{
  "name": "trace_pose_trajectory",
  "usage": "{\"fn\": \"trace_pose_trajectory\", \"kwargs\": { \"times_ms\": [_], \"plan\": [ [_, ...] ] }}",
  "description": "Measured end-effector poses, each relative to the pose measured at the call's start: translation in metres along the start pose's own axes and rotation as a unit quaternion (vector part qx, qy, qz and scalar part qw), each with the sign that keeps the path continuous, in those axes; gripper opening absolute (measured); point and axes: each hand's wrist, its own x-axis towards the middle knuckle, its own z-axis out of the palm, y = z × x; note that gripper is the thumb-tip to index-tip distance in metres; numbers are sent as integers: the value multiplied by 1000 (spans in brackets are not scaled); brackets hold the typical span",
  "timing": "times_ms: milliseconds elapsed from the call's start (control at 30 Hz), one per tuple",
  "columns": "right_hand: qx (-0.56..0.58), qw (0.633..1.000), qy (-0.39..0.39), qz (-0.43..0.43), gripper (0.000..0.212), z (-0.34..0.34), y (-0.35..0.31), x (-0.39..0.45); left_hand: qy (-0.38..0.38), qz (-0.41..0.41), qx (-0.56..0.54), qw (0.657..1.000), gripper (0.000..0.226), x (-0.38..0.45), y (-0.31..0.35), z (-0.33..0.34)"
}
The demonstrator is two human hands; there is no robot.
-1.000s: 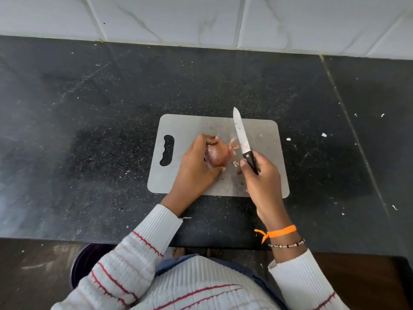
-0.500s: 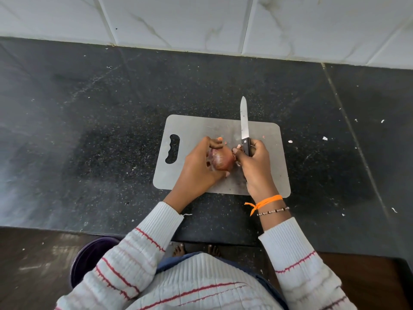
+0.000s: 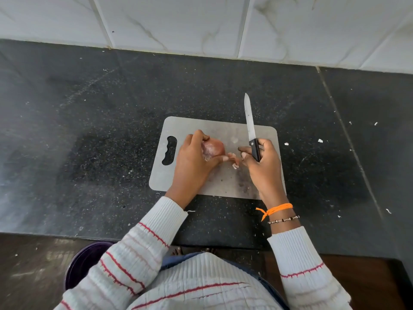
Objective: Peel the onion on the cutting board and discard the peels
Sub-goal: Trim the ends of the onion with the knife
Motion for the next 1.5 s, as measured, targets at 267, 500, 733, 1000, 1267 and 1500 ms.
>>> {"fn": "trace_pose_trajectory", "kwargs": {
  "times_ms": [267, 500, 733, 1000, 1267, 1500],
  "plan": [
    [54, 998, -39, -4, 31, 11, -3, -11, -1, -28, 62, 998, 42, 10, -2, -11],
    [89, 994, -65, 9, 33, 23, -9, -9, 44, -2, 109, 993, 37, 16, -6, -5],
    [82, 993, -87, 23, 21, 14, -18, -16, 30, 34, -25, 999, 20, 23, -15, -15],
    [-17, 991, -127, 31, 42, 2, -23, -38, -68, 32, 2, 997, 63, 24, -19, -14],
    [-60, 986, -154, 31, 51, -8, -30, -63, -24, 20, -36, 999, 58, 14, -8, 2],
    [-90, 984, -155, 16, 51, -11, -28, -67, -71, 22, -1, 997, 61, 13, -11, -1]
  ]
}}
